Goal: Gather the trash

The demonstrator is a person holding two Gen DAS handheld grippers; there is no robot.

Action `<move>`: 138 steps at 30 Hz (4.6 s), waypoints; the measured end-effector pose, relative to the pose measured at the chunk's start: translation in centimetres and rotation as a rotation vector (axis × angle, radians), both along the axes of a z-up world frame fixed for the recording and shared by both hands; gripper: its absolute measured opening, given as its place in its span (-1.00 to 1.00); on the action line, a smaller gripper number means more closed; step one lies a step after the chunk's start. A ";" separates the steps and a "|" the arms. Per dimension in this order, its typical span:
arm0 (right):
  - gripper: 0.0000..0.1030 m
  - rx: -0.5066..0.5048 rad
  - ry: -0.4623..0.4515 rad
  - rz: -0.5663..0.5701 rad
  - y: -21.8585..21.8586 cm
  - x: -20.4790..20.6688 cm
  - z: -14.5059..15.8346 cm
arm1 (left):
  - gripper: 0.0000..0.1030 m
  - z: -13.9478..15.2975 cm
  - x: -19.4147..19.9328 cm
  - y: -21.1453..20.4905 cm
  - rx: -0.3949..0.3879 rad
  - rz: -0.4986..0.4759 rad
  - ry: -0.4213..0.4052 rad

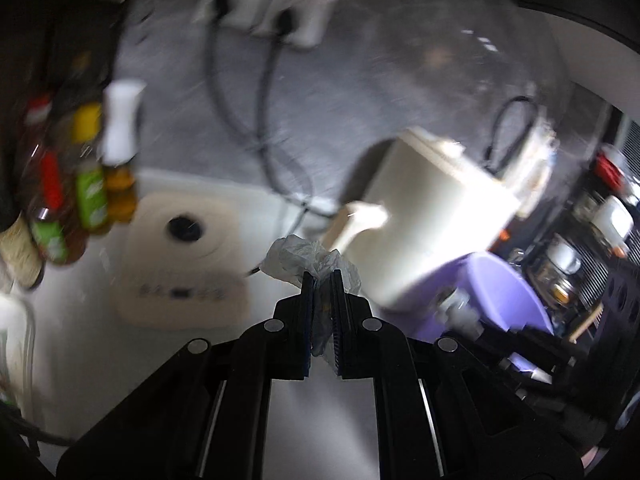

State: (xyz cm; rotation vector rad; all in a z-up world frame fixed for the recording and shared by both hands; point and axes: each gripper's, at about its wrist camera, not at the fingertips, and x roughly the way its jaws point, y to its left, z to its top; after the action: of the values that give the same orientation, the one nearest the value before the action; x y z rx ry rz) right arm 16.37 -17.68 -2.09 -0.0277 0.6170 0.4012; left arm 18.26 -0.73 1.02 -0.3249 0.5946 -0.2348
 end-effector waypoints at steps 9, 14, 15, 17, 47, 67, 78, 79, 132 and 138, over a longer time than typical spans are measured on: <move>-0.42 0.070 -0.096 -0.154 -11.2 -1.4 4.7 | -0.82 3.6 0.1 -8.1 0.028 -0.114 -0.088; 0.77 0.031 -0.136 -0.272 -17.2 -0.9 5.8 | -0.82 4.2 -0.1 -11.2 0.031 -0.155 -0.096; 0.77 0.049 -0.142 -0.273 -18.2 -1.2 6.0 | -0.82 4.4 -0.2 -11.8 0.033 -0.165 -0.097; 0.76 0.057 -0.160 -0.300 -20.5 -2.3 6.4 | -0.82 4.6 0.0 -13.3 0.040 -0.187 -0.094; 0.72 0.157 -0.226 -0.739 -35.2 -15.3 7.2 | 0.81 4.0 4.1 -20.4 0.063 -0.363 -0.050; 0.86 0.258 -0.179 -0.515 -23.2 -9.9 9.5 | 0.88 8.1 0.1 -9.2 0.081 -0.279 -0.119; 0.86 0.281 -0.070 -0.471 -15.7 -8.8 7.5 | 0.88 8.9 -3.2 -3.0 0.138 -0.216 -0.110; 0.86 0.277 -0.057 -0.472 -14.9 -8.6 7.2 | 0.88 8.9 -3.4 -2.5 0.140 -0.211 -0.108; 0.85 0.122 -0.057 -0.303 -11.4 -8.2 4.7 | 0.88 5.6 -6.6 -1.2 0.152 -0.041 -0.100; 0.85 0.119 -0.055 -0.279 -11.7 -8.2 4.7 | 0.88 5.6 -7.4 -1.3 0.160 -0.027 -0.110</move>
State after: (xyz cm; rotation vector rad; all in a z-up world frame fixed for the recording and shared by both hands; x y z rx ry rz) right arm 8.17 -29.35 2.58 0.1592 0.5326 0.1657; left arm 10.89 -2.02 6.58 -0.1484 0.5063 -0.2280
